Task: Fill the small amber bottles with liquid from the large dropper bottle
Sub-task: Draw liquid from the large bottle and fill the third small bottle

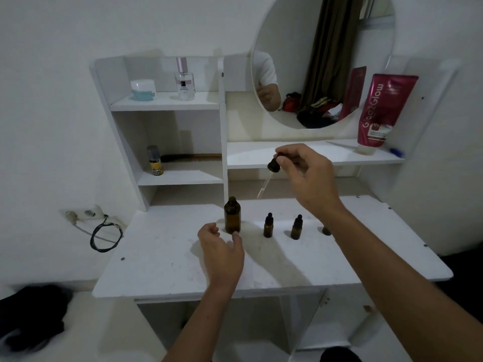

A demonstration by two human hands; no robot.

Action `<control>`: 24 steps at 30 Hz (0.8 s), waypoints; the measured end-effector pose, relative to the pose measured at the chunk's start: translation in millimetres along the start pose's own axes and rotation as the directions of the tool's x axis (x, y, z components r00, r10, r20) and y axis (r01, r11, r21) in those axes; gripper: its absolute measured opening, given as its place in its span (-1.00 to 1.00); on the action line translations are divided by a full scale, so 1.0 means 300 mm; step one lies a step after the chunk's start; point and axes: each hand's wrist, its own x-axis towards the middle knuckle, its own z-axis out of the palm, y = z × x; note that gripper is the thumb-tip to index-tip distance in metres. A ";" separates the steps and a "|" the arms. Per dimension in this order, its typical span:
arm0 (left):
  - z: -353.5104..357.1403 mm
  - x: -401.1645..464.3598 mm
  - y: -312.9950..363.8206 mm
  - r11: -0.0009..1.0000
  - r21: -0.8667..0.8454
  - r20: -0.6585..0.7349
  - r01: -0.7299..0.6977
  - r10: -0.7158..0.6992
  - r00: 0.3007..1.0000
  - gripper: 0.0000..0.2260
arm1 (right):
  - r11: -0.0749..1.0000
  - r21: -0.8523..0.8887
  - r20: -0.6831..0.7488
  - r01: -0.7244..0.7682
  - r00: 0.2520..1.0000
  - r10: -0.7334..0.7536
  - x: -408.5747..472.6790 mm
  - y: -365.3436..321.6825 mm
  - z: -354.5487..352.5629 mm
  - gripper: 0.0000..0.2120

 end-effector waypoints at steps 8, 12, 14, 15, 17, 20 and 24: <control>0.219 -0.246 0.143 0.953 -0.159 0.243 -0.259 0.292 0.925 -0.65 | 0.985 -0.132 -0.122 -0.115 0.988 0.099 -0.085 0.173 -0.320 -0.82; 0.338 -0.302 0.193 0.892 -0.211 0.441 -0.400 0.453 0.775 -0.72 | 0.968 -0.183 -0.161 -0.171 0.977 0.142 -0.130 0.249 -0.415 -0.81; 0.399 -0.300 0.204 0.886 -0.215 0.484 -0.411 0.462 0.743 -0.70 | 0.965 -0.189 -0.178 -0.181 0.973 0.148 -0.147 0.277 -0.436 -0.81; 0.426 -0.296 0.209 0.892 -0.202 0.495 -0.405 0.450 0.743 -0.67 | 0.965 -0.186 -0.183 -0.186 0.971 0.152 -0.154 0.288 -0.440 -0.81; 0.476 -0.282 0.214 0.912 -0.157 0.512 -0.380 0.404 0.758 -0.61 | 0.963 -0.186 -0.184 -0.194 0.970 0.159 -0.166 0.308 -0.440 -0.82; 0.537 -0.259 0.211 0.937 -0.085 0.518 -0.340 0.333 0.788 -0.56 | 0.964 -0.195 -0.185 -0.182 0.972 0.146 -0.177 0.332 -0.433 -0.83; 0.588 -0.241 0.207 0.960 -0.025 0.509 -0.280 0.253 0.822 -0.54 | 0.971 -0.151 -0.201 -0.185 0.968 0.153 -0.179 0.354 -0.429 -0.85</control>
